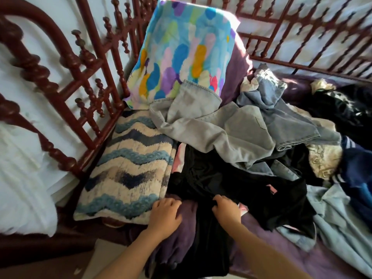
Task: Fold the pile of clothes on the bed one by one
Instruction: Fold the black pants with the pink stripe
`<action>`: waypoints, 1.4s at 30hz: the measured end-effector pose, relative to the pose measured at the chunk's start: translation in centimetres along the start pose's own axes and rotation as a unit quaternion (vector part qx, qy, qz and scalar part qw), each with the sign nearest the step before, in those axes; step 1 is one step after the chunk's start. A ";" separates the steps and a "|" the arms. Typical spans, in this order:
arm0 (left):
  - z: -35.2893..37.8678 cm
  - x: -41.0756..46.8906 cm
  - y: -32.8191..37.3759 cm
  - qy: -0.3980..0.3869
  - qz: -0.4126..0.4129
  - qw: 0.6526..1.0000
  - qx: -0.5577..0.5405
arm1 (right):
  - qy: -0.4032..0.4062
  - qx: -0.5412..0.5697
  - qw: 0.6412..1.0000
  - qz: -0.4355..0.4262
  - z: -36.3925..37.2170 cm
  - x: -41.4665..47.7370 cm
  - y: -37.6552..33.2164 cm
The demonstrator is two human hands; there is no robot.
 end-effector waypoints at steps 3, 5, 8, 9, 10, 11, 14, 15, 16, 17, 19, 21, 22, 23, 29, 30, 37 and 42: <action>-2.0 1.4 1.9 0.041 -0.001 0.999 -0.006 | 0.062 0.052 0.996 -0.041 -4.8 -2.1 1.0; -4.3 2.7 3.9 0.078 -0.002 0.997 0.001 | 0.118 0.070 0.988 -0.076 -8.7 -4.3 1.9; -8.1 4.6 7.4 0.132 0.011 0.990 0.036 | 0.198 0.103 0.968 -0.111 -15.3 -8.3 3.5; -9.2 5.0 8.5 0.147 0.020 0.988 0.047 | 0.219 0.101 0.964 -0.113 -17.6 -9.8 4.1; -10.2 5.4 9.4 0.158 0.028 0.985 0.056 | 0.244 0.100 0.958 -0.111 -19.9 -11.1 4.8; -11.1 5.7 10.4 0.168 0.037 0.983 0.059 | 0.274 0.104 0.950 -0.106 -22.2 -12.6 5.6; -13.3 5.8 12.9 0.191 0.072 0.979 0.010 | 0.343 0.097 0.928 -0.110 -28.4 -16.5 7.4; -14.2 5.6 13.8 0.198 0.092 0.976 -0.015 | 0.358 0.069 0.923 -0.122 -30.1 -17.5 7.8; -15.3 5.2 14.7 0.208 0.113 0.971 -0.043 | 0.373 0.039 0.917 -0.133 -31.6 -18.4 8.2; -16.6 4.6 15.6 0.221 0.135 0.963 -0.073 | 0.388 0.019 0.912 -0.135 -33.1 -19.2 8.8; -19.5 3.2 17.1 0.255 0.182 0.942 -0.121 | 0.420 0.008 0.900 -0.118 -36.0 -20.6 10.6; -22.9 1.6 18.5 0.297 0.201 0.923 -0.140 | 0.453 0.017 0.887 -0.086 -38.9 -21.5 13.2; -24.7 0.7 19.2 0.316 0.206 0.913 -0.153 | 0.470 0.024 0.879 -0.072 -40.2 -21.9 14.5; -26.3 -0.3 20.0 0.333 0.214 0.903 -0.166 | 0.487 0.030 0.871 -0.061 -41.3 -22.2 15.7; -32.4 -6.2 26.9 0.433 0.290 0.836 -0.173 | 0.596 0.085 0.798 -0.004 -45.8 -23.9 20.6; -32.3 -6.9 28.0 0.432 0.312 0.827 -0.181 | 0.616 0.093 0.782 -0.009 -46.4 -24.2 21.0; -28.0 -5.1 30.9 0.280 0.323 0.865 -0.264 | 0.625 0.091 0.775 -0.017 -46.5 -22.3 23.3; -21.6 -0.6 28.5 0.155 0.204 0.917 -0.305 | 0.536 0.030 0.843 -0.017 -42.2 -16.8 24.4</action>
Point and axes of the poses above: each hand's wrist, its own x-axis towards the middle knuckle, its own z-axis out of the palm, y = z × x, the point moved 2 cm from there along x, towards the middle knuckle, and after that the axes turned 13 degrees about -y, right-handed, at the moved point
